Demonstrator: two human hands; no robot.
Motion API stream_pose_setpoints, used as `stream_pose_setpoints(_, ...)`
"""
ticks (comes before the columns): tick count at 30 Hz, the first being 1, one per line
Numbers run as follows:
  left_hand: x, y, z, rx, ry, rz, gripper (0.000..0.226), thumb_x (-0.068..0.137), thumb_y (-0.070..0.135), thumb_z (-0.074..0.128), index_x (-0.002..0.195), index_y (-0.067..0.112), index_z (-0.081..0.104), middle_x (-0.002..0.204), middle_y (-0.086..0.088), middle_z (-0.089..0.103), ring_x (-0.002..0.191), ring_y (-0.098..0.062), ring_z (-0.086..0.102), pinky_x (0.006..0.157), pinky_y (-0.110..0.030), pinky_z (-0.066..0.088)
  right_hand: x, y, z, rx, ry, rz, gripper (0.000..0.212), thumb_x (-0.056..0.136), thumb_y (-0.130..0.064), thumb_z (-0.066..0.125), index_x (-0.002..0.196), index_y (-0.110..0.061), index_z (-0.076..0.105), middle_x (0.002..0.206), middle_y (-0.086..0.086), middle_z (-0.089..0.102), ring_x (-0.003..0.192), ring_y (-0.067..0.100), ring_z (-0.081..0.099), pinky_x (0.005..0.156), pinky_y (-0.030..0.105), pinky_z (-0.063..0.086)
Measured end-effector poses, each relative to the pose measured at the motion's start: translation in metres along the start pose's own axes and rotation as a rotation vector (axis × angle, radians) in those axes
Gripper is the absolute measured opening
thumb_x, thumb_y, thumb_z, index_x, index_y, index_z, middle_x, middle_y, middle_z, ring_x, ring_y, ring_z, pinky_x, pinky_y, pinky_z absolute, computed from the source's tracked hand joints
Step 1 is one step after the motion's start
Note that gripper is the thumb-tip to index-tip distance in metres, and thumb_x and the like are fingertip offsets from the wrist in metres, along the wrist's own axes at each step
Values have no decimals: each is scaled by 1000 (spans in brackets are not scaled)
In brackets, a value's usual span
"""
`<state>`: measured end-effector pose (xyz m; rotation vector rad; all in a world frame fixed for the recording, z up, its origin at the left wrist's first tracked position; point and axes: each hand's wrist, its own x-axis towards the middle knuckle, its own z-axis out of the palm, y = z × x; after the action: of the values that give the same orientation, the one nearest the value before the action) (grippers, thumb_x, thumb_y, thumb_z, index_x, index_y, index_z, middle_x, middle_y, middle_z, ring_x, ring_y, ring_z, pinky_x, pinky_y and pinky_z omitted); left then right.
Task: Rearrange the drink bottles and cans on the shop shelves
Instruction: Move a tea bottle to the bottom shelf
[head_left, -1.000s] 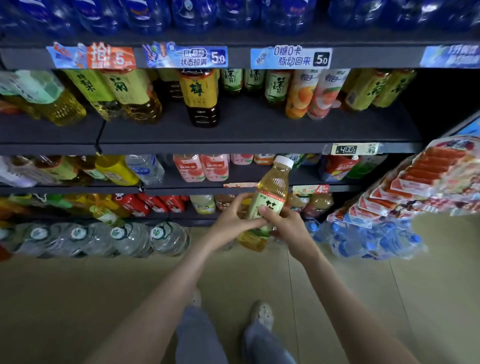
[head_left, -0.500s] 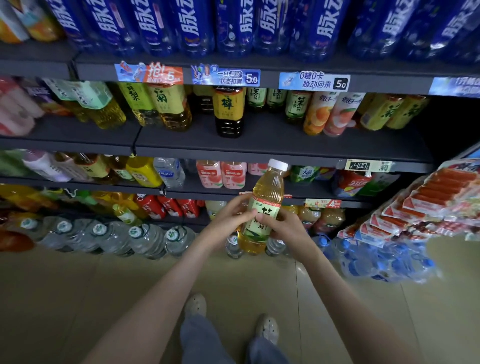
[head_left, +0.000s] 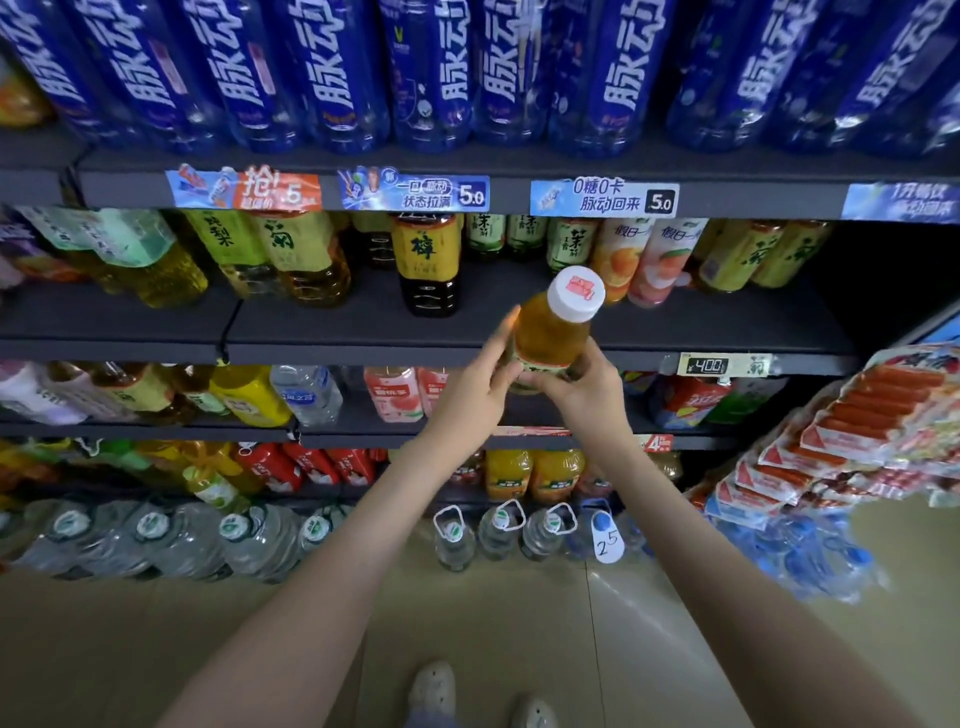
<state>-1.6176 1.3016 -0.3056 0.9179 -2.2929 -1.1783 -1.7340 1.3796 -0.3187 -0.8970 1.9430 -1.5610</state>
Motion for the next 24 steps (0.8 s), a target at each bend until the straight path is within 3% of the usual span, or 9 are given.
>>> stream_pose_setpoints(3, 41, -11, 3, 11, 82, 43, 58, 101, 24, 41, 148, 40, 11, 116, -14, 64, 92, -26, 64, 63, -14, 42, 44, 5, 8, -4, 27, -68, 48, 70, -22, 82, 111, -20, 59, 97, -12, 70, 90, 4, 66, 83, 27, 54)
stream_pose_setpoints(6, 77, -28, 13, 71, 124, 97, 56, 100, 26, 41, 149, 36, 15, 112, -18, 66, 95, -30, 64, 76, -30, 49, 79, 22, 15, -37, 49, -80, 60, 66, -31, 83, 119, -16, 58, 104, -4, 71, 95, 12, 66, 86, 39, 54)
stream_pose_setpoints(10, 111, -49, 25, 62, 193, 126, 52, 99, 29, 44, 148, 31, 26, 113, -17, 66, 99, -31, 64, 84, -42, 52, 113, 43, 14, -118, 54, -103, 54, 69, -29, 83, 117, -17, 60, 99, -5, 71, 90, 9, 65, 77, 26, 51)
stream_pose_setpoints(13, 131, -57, 33, 64, 232, 154, 58, 98, 27, 49, 150, 30, 23, 111, -16, 67, 97, -29, 65, 83, -36, 50, 136, 46, 12, -197, 9, -161, 51, 75, -29, 79, 119, -15, 59, 104, -4, 70, 94, 10, 63, 78, 22, 47)
stream_pose_setpoints(17, 158, -68, 41, 94, 267, 147, 68, 93, 21, 58, 150, 23, 20, 128, -11, 60, 113, -26, 58, 84, -21, 40, 161, 56, 16, -360, -40, -253, 59, 83, -19, 71, 135, -14, 44, 118, 2, 63, 109, 15, 57, 88, 22, 44)
stream_pose_setpoints(20, 176, -77, 53, 182, 239, 107, 75, 90, 25, 62, 149, 16, 18, 127, -13, 58, 113, -29, 57, 87, -30, 44, 175, 70, 20, -536, 59, -287, 41, 87, -12, 64, 126, -10, 50, 115, 9, 63, 106, 24, 59, 83, 29, 47)
stream_pose_setpoints(24, 198, -82, 60, 255, 289, 75, 49, 92, 22, 59, 134, 9, 37, 118, -14, 62, 107, -31, 59, 81, -34, 46, 182, 84, 13, -672, 161, -287, 22, 90, -11, 58, 111, -4, 55, 110, 13, 61, 101, 30, 59, 76, 35, 49)
